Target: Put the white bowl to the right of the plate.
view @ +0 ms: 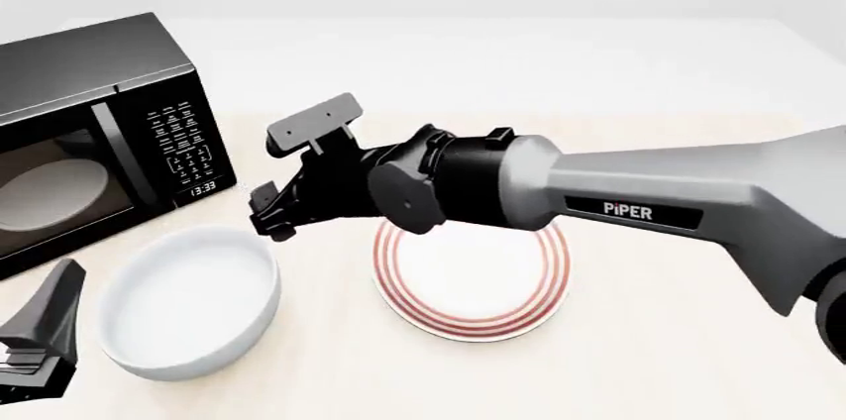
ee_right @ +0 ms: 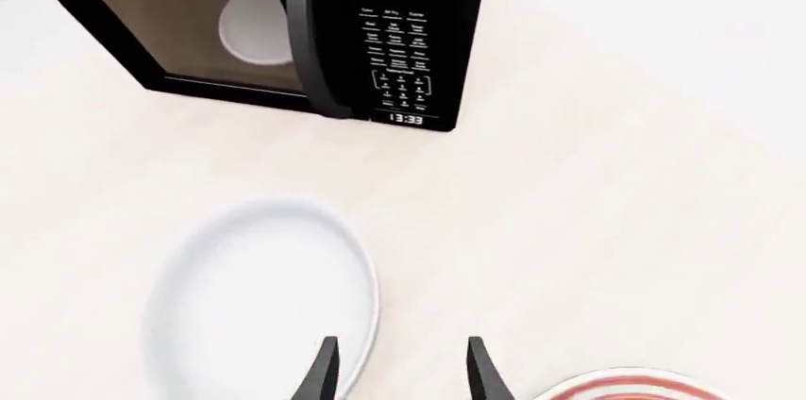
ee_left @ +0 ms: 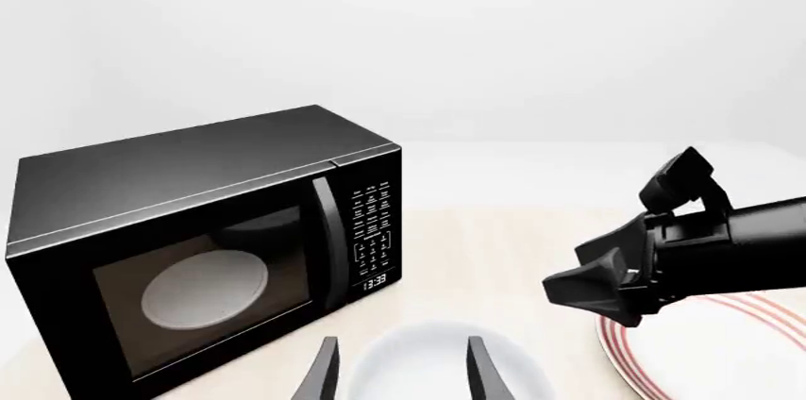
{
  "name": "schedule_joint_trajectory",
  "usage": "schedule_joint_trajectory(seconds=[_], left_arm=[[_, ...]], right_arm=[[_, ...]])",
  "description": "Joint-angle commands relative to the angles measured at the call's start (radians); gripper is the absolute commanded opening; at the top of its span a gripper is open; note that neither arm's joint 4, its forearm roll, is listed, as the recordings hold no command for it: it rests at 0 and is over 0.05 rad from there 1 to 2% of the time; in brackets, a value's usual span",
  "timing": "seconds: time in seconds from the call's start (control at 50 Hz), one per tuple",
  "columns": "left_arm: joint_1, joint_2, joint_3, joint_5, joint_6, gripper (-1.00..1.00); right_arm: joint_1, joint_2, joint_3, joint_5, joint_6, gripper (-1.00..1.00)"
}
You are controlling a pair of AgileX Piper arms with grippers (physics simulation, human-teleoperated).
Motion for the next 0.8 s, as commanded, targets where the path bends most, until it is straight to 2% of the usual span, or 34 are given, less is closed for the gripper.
schedule_joint_trajectory(seconds=[0.02,0.04,0.08,0.18,0.8], left_arm=[[0.0,0.0,0.0,0.0,0.0,1.0],[0.0,0.0,0.0,0.0,0.0,1.0],[0.0,0.0,0.0,0.0,0.0,1.0],[0.0,0.0,0.0,0.0,0.0,1.0],[0.0,0.0,0.0,0.0,0.0,1.0]], right_arm=[[0.003,0.027,0.013,0.0,0.032,1.0],[0.011,0.029,0.016,-0.005,0.051,1.0],[0.012,0.036,0.016,-0.006,0.043,1.0],[0.027,0.049,0.012,-0.014,0.076,1.0],[0.028,0.103,-0.016,-0.05,0.11,1.0]])
